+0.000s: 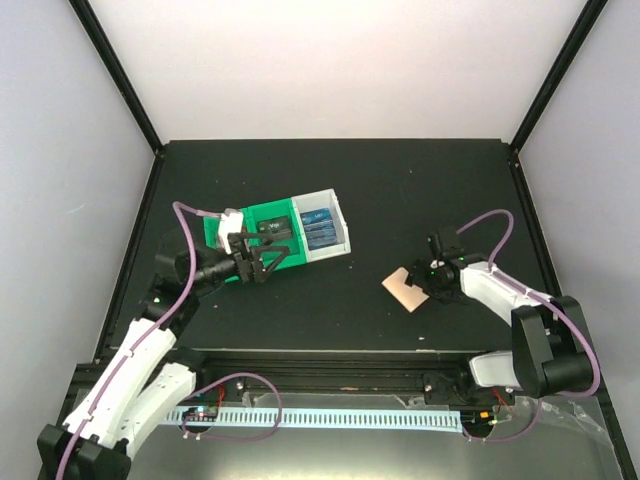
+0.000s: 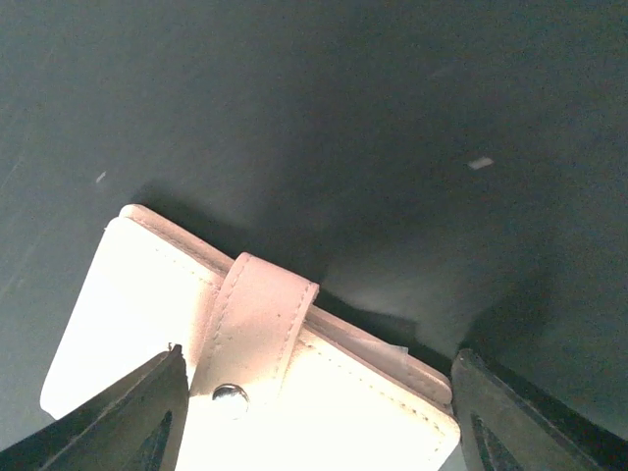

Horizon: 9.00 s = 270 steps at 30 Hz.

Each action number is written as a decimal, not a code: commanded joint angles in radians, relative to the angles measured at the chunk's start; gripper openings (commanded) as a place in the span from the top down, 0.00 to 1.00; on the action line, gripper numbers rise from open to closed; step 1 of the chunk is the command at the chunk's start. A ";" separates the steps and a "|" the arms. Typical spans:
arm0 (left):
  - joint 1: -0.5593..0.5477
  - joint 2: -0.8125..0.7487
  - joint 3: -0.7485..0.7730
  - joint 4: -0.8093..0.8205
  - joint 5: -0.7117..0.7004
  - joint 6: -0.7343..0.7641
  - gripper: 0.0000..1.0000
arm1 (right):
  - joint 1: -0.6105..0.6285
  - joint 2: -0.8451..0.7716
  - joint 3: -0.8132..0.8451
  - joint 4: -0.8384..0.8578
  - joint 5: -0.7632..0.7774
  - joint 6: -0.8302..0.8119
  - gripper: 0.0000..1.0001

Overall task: Put the credit cards into the card holder
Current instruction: Move the card holder to the center of the board, then open the card holder at the center of the board.

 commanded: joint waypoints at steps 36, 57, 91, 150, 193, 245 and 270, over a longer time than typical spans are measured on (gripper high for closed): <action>-0.499 0.479 -0.223 0.232 -0.486 -0.438 0.29 | 0.636 0.165 0.269 -0.045 0.203 0.015 0.30; -0.511 0.765 -0.147 0.366 -0.447 -0.584 0.50 | 0.630 0.362 0.266 0.088 0.044 0.008 0.74; -0.514 0.717 -0.132 0.444 -0.466 -0.389 0.98 | 0.565 0.196 0.279 0.076 -0.007 -0.033 0.43; -0.514 0.632 -0.107 0.254 -0.529 -0.312 0.55 | 0.615 0.191 0.317 0.016 0.203 -0.032 0.99; -0.493 0.655 -0.017 0.149 -0.585 -0.180 0.18 | 0.605 0.184 0.361 -0.224 0.399 -0.031 0.99; -0.489 0.814 0.092 0.077 -0.630 -0.166 0.76 | 0.555 0.234 0.508 -0.155 0.108 -0.197 0.68; -0.299 0.447 0.262 -0.287 -0.766 0.160 0.50 | 0.633 0.544 0.519 -0.165 0.303 -0.193 0.45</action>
